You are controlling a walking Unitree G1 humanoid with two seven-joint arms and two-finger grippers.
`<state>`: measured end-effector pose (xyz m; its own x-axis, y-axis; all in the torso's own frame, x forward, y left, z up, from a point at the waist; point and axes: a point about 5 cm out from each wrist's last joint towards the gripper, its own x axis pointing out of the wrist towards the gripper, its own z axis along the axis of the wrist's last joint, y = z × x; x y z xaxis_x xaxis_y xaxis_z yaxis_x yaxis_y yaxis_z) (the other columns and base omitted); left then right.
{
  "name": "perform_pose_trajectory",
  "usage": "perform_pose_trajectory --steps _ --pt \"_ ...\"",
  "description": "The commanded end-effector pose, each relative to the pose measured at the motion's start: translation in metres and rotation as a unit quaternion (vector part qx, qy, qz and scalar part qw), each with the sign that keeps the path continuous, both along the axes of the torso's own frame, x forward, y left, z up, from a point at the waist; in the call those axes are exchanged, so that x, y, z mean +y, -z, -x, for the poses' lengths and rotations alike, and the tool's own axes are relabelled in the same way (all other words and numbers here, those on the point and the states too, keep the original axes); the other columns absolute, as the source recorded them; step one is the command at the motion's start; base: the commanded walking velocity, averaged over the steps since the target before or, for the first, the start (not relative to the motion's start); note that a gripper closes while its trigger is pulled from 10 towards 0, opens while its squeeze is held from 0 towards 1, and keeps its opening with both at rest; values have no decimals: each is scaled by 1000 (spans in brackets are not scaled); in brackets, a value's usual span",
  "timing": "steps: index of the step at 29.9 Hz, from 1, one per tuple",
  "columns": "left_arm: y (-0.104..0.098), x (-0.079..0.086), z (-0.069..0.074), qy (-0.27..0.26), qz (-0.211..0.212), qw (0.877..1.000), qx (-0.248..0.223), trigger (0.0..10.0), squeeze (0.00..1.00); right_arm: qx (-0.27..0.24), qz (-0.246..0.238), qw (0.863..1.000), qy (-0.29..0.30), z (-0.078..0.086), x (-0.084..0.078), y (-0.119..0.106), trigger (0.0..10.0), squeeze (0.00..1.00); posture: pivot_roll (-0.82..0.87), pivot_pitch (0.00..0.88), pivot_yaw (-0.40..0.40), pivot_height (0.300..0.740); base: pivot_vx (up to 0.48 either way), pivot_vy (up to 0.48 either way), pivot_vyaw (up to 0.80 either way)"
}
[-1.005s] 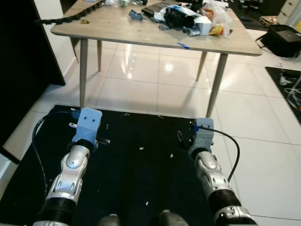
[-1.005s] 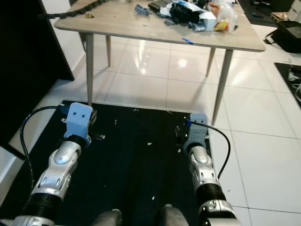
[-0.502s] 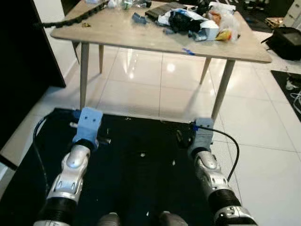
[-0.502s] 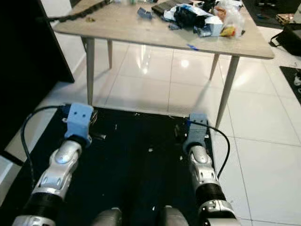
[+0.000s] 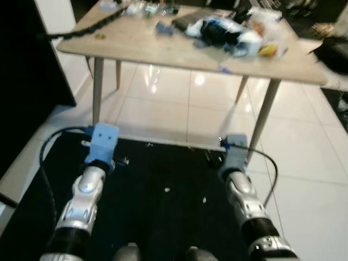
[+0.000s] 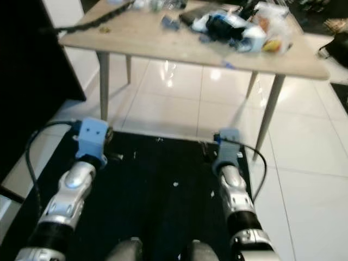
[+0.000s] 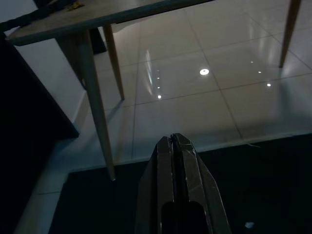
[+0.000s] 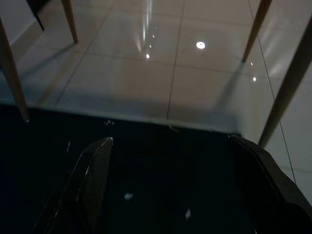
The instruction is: Picking trash to rubbish bin
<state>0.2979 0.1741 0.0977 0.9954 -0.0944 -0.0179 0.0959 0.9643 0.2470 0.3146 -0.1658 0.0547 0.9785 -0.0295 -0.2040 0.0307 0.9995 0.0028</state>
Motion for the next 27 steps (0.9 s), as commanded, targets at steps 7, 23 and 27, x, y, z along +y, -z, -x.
perform_pose_trajectory --steps 7,23,27 --pt "3 0 1 2 -2 1000 8 10000 0 -27 8 1000 6 -5 -4 -11 10000 0 54 44 -41 740 311 0 0" --pt "-1 0 0 2 -4 1000 3 10000 0 -86 30 996 12 -15 -10 -39 10000 0 52 42 -42 740 309 0 0" --pt "-5 -1 -2 4 -6 1000 -2 10000 0 -98 33 995 14 -18 -12 -45 10000 0 53 44 -41 740 309 0 0"
